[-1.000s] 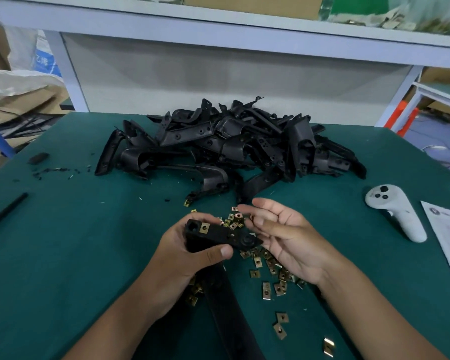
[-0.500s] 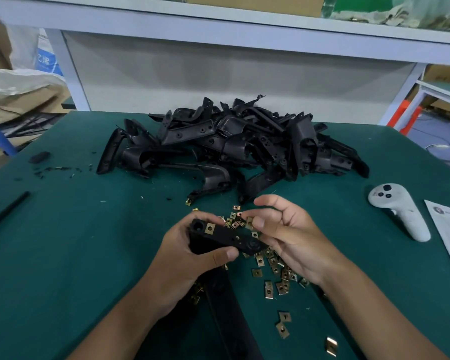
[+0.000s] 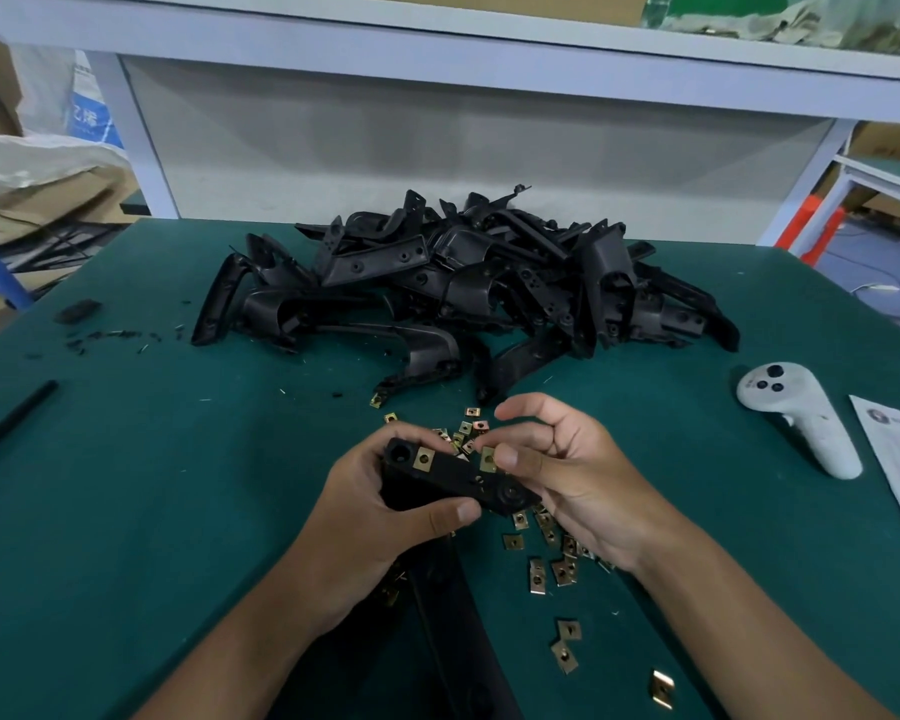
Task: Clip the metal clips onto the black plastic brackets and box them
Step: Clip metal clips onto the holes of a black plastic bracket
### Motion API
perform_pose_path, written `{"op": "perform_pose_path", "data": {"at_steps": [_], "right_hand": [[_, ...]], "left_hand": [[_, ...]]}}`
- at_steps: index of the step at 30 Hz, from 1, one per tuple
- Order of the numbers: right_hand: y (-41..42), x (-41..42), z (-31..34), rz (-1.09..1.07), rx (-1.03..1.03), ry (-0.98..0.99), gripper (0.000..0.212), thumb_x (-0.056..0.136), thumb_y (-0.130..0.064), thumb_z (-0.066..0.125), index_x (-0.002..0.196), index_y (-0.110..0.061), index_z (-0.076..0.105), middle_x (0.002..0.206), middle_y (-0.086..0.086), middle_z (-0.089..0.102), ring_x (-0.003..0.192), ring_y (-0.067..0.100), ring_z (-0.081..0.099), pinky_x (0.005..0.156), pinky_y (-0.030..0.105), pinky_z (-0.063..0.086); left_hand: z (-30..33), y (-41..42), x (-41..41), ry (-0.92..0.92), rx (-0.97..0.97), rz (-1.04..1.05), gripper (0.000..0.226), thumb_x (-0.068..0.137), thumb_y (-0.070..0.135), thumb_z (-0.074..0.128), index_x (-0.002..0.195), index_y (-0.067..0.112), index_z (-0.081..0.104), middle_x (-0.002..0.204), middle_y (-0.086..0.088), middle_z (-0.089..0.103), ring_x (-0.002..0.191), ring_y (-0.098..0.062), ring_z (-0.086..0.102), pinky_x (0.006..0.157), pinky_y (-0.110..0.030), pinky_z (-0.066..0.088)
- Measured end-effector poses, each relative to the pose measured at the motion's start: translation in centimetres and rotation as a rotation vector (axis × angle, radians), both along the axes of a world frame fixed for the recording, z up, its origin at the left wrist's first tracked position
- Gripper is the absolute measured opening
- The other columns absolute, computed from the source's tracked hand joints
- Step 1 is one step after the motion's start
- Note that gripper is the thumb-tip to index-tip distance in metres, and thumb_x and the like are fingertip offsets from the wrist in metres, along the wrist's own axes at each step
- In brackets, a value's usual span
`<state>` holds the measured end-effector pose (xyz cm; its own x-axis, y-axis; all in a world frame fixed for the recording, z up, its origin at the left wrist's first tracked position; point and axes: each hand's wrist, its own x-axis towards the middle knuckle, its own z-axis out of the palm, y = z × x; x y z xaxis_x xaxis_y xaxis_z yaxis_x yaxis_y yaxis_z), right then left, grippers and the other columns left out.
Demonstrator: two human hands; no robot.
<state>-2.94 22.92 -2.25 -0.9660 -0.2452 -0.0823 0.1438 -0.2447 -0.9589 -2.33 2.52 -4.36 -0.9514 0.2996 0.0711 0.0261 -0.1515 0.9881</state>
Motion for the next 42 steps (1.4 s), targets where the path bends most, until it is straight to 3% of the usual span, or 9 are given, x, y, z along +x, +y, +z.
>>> {"op": "perform_pose_path", "data": {"at_steps": [9, 14, 18, 22, 26, 31, 36, 42], "right_hand": [[-0.5, 0.2, -0.4, -0.026, -0.082, -0.012, 0.029, 0.069, -0.018, 0.085, 0.095, -0.016, 0.071, 0.098, 0.014, 0.076, 0.087, 0.019, 0.073, 0.075, 0.025, 0.059], [-0.6, 0.3, -0.5, -0.001, 0.026, 0.016, 0.011, 0.077, -0.015, 0.079, 0.084, -0.022, 0.079, 0.088, 0.007, 0.074, 0.079, 0.014, 0.071, 0.069, 0.021, 0.057], [-0.3, 0.3, 0.0, -0.013, 0.161, 0.112, 0.012, 0.080, -0.022, 0.077, 0.091, -0.025, 0.080, 0.090, 0.006, 0.076, 0.082, 0.014, 0.071, 0.074, 0.022, 0.057], [0.1, 0.5, 0.6, -0.027, 0.261, 0.218, 0.011, 0.086, -0.024, 0.073, 0.095, -0.026, 0.079, 0.093, 0.004, 0.079, 0.085, 0.013, 0.074, 0.073, 0.020, 0.057], [-0.1, 0.9, 1.1, -0.053, 0.319, 0.294, 0.012, 0.087, -0.026, 0.070, 0.095, -0.022, 0.078, 0.093, 0.003, 0.079, 0.087, 0.014, 0.075, 0.074, 0.019, 0.057], [-0.1, 1.0, 1.0, -0.058, 0.336, 0.350, 0.020, 0.080, -0.033, 0.079, 0.096, -0.022, 0.079, 0.094, 0.006, 0.079, 0.087, 0.017, 0.075, 0.075, 0.022, 0.058], [-0.2, 1.0, 0.6, -0.035, 0.421, 0.427, 0.045, 0.065, -0.040, 0.093, 0.104, -0.028, 0.076, 0.105, 0.001, 0.078, 0.100, 0.022, 0.074, 0.088, 0.043, 0.059], [-0.7, 1.3, 0.3, -0.133, 0.443, 0.525, 0.041, 0.067, -0.049, 0.090, 0.099, -0.029, 0.074, 0.101, -0.004, 0.079, 0.095, 0.018, 0.074, 0.081, 0.042, 0.058]], "left_hand": [[-0.2, 0.0, -0.1, -0.004, -0.007, 0.009, 0.039, 0.057, 0.026, 0.093, 0.089, 0.024, 0.071, 0.082, 0.001, 0.069, 0.075, -0.016, 0.066, 0.070, -0.030, 0.059], [-0.2, 0.1, -0.1, -0.004, 0.004, 0.004, 0.037, 0.057, 0.026, 0.092, 0.088, 0.024, 0.071, 0.082, 0.002, 0.069, 0.076, -0.012, 0.066, 0.070, -0.028, 0.058], [-0.1, 0.0, 0.0, 0.008, -0.018, -0.027, 0.035, 0.060, 0.029, 0.092, 0.089, 0.026, 0.071, 0.084, 0.004, 0.070, 0.078, -0.011, 0.066, 0.070, -0.023, 0.055], [0.0, -0.1, 0.1, 0.000, -0.032, -0.022, 0.035, 0.063, 0.031, 0.091, 0.092, 0.026, 0.072, 0.086, 0.001, 0.071, 0.079, -0.016, 0.069, 0.073, -0.028, 0.057], [0.1, -0.2, 0.1, 0.014, -0.039, -0.030, 0.030, 0.071, 0.023, 0.092, 0.095, 0.024, 0.074, 0.089, 0.001, 0.074, 0.082, -0.013, 0.070, 0.073, -0.023, 0.055], [0.0, -0.1, 0.2, 0.022, -0.027, 0.012, 0.028, 0.071, 0.019, 0.088, 0.097, 0.024, 0.076, 0.096, -0.002, 0.078, 0.089, -0.014, 0.074, 0.075, -0.021, 0.056], [-0.3, -0.1, 0.0, 0.032, 0.004, 0.037, 0.027, 0.074, 0.018, 0.087, 0.098, 0.023, 0.077, 0.101, -0.005, 0.078, 0.097, -0.020, 0.074, 0.080, -0.024, 0.056], [-0.5, 0.1, 0.0, 0.053, 0.026, 0.094, 0.026, 0.072, 0.017, 0.087, 0.094, 0.026, 0.078, 0.096, -0.004, 0.079, 0.090, -0.016, 0.075, 0.076, -0.020, 0.056]]}}
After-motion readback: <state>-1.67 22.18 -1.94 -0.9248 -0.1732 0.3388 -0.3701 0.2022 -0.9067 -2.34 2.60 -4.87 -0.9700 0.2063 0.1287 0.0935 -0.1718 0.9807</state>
